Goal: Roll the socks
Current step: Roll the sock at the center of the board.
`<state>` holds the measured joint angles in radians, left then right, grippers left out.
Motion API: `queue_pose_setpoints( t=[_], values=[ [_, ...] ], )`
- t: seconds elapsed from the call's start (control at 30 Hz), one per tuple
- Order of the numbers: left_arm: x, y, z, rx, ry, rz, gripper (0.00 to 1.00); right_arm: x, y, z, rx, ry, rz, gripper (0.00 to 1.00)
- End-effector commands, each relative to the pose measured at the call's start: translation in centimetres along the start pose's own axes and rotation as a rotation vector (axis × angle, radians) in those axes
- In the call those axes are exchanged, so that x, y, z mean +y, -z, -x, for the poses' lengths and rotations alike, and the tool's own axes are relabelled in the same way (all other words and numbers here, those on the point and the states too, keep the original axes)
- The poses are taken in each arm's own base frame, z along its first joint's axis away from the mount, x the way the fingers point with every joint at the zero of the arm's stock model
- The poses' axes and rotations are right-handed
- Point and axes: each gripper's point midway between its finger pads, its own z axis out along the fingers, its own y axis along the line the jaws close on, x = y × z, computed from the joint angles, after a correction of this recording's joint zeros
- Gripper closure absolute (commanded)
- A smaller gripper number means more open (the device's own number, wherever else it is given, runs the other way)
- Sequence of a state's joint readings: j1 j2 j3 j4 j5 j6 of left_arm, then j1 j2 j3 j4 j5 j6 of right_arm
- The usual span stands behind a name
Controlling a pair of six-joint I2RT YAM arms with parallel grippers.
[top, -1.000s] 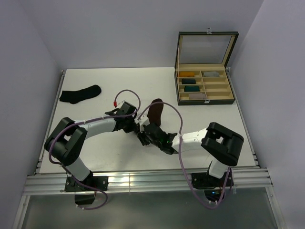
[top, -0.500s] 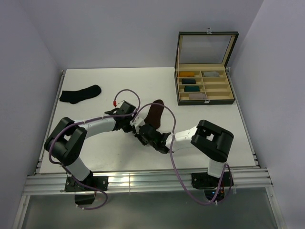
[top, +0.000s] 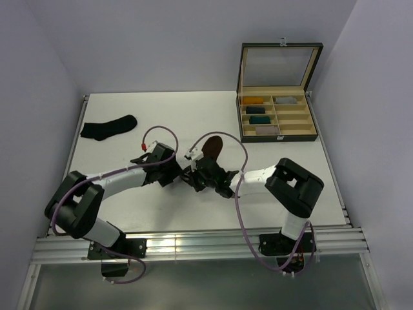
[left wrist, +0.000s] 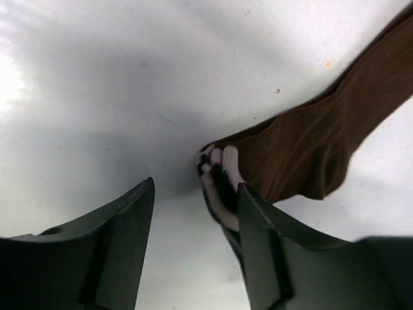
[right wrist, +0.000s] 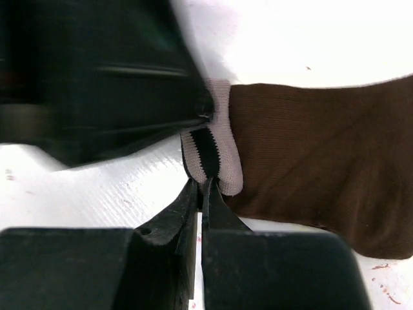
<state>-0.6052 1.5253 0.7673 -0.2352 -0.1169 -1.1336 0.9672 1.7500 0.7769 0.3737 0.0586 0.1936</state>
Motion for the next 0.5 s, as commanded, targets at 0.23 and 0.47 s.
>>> queue_pose_setpoints(
  t=[0.23,0.47],
  values=[
    [-2.5,3.3,1.8,-0.101,0.187,-0.227,0.26,1.4,2.1,0.2,0.071,-0.526,0.325,1.00],
    [-3.3,2.5,0.6,-0.046,0.162,-0.255,0.29,0.9,2.7,-0.3,0.064,-0.832,0.458,1.00]
  ],
)
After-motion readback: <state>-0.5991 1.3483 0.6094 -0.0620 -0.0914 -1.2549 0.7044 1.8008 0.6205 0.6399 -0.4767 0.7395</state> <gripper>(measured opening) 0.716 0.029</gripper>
